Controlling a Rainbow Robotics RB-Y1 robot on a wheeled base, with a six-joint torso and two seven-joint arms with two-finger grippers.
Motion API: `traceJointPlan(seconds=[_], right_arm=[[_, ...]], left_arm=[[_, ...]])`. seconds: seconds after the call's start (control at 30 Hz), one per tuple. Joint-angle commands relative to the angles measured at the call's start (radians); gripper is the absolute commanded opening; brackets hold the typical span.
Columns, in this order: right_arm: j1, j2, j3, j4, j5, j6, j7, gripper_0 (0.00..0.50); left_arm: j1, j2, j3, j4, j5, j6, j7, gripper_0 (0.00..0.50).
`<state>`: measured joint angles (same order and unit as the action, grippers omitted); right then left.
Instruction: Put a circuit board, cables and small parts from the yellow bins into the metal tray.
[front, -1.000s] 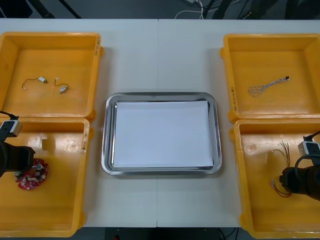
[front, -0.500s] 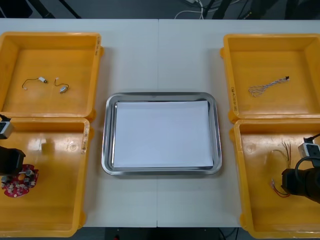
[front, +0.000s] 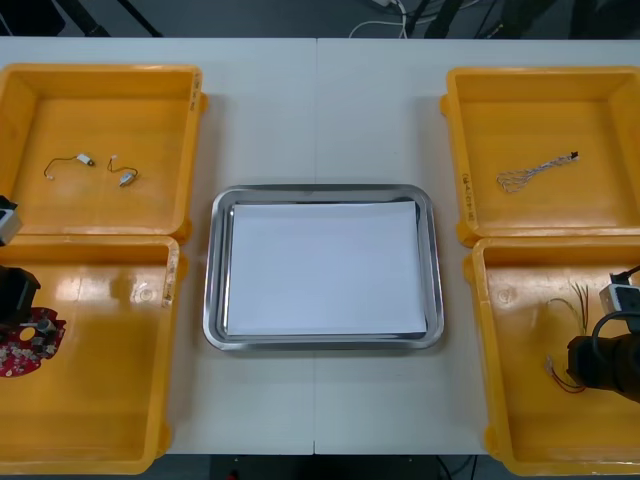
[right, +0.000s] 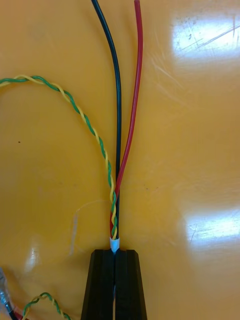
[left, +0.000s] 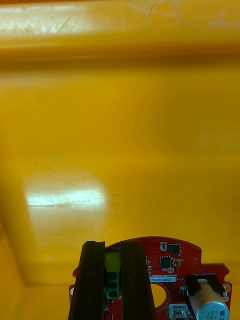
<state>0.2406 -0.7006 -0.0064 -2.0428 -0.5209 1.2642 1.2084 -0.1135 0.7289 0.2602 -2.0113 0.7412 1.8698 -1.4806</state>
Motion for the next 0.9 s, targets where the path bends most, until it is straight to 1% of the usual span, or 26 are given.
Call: traceJointPlan(seconds=[0.03,0.13,0.3,0.5,0.77,0.83,0.9], right_arm=[[-0.050,0.012,-0.023,-0.019,0.006,0.092,0.053,0.000],[-0.080,0.012,-0.035,-0.025,0.001,0.153,0.051,0.000],[-0.127,0.012,-0.060,-0.042,-0.010,0.259,0.051,0.000],[-0.188,0.012,-0.104,-0.074,-0.033,0.412,0.054,0.000],[-0.290,0.010,-0.247,-0.103,-0.165,0.624,0.060,0.000],[-0.313,0.009,-0.273,-0.111,-0.183,0.656,0.059,0.000],[-0.340,0.007,-0.304,-0.112,-0.200,0.656,0.060,0.000]], left_arm=[[-0.097,-0.005,0.030,-0.055,0.003,0.050,0.105,0.000],[-0.123,-0.005,0.030,-0.064,0.007,0.050,0.117,0.000],[-0.135,-0.005,0.019,-0.084,0.014,0.050,0.132,0.000],[-0.175,-0.002,-0.026,-0.093,0.012,0.050,0.158,0.000],[-0.242,0.003,-0.091,-0.093,0.012,0.050,0.212,0.000],[-0.258,0.003,-0.111,-0.093,0.012,0.050,0.241,0.000],[-0.275,0.003,-0.134,-0.093,0.012,0.050,0.270,0.001]])
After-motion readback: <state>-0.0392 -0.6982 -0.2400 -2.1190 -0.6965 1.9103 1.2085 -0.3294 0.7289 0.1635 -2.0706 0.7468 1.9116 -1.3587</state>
